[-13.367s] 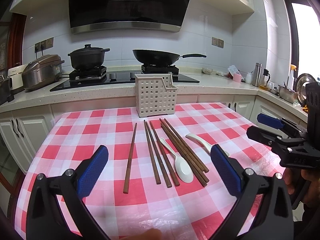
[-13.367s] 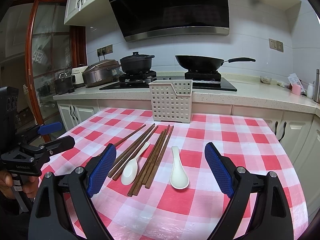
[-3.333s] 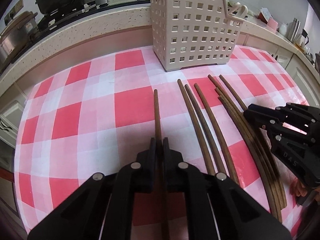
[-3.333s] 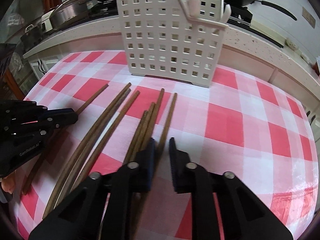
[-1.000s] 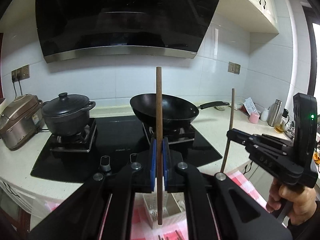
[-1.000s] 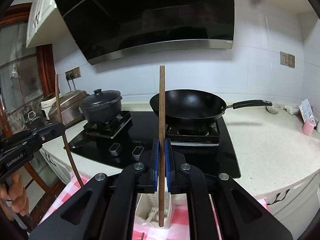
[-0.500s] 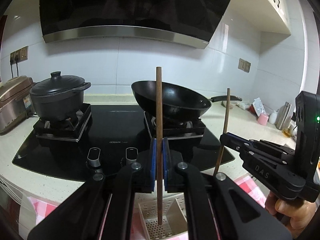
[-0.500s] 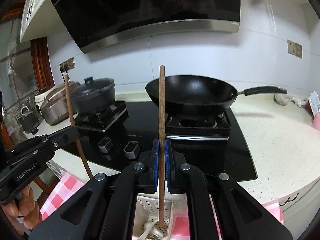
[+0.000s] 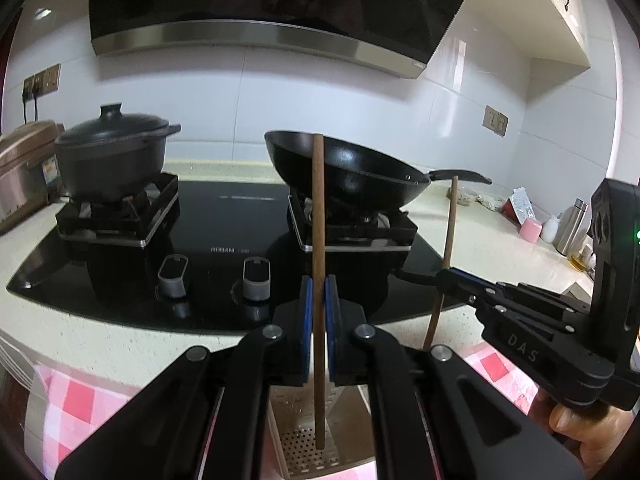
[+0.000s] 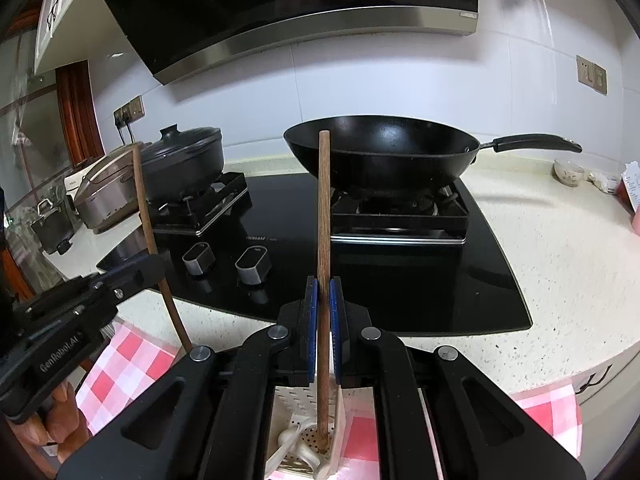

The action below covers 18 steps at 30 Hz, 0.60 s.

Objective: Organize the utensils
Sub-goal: 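Lower both chopsticks into the white caddy and open both grippers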

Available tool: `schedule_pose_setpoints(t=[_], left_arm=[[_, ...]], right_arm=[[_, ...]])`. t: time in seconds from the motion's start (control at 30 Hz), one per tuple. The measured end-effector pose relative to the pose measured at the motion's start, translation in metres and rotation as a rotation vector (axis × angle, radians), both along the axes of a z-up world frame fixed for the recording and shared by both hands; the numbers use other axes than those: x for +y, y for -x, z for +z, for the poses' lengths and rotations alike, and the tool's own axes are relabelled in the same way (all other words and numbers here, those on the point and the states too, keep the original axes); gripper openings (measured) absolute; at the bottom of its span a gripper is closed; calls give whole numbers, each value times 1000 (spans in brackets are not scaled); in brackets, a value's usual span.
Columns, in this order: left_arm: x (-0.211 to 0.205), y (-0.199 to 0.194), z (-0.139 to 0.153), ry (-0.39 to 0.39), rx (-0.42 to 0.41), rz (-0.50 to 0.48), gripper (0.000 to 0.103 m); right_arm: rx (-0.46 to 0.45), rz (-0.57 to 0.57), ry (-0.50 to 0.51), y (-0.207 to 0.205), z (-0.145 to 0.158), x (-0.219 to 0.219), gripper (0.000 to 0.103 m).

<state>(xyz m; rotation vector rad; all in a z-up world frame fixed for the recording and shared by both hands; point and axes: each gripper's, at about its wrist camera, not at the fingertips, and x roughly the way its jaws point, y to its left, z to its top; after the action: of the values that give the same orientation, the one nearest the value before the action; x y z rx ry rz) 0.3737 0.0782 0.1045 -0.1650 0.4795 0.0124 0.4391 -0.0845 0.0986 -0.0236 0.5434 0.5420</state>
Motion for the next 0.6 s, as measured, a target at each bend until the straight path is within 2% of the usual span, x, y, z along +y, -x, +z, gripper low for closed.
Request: schedule_pose_setpoints(t=[0.2, 0.6], left_arm=[[1, 2, -18, 2, 21, 8, 6], [1, 6, -28, 8, 38, 5, 6]], right_arm=[[6, 9, 15, 3, -14, 3, 7], [33, 11, 30, 5, -32, 4, 7]])
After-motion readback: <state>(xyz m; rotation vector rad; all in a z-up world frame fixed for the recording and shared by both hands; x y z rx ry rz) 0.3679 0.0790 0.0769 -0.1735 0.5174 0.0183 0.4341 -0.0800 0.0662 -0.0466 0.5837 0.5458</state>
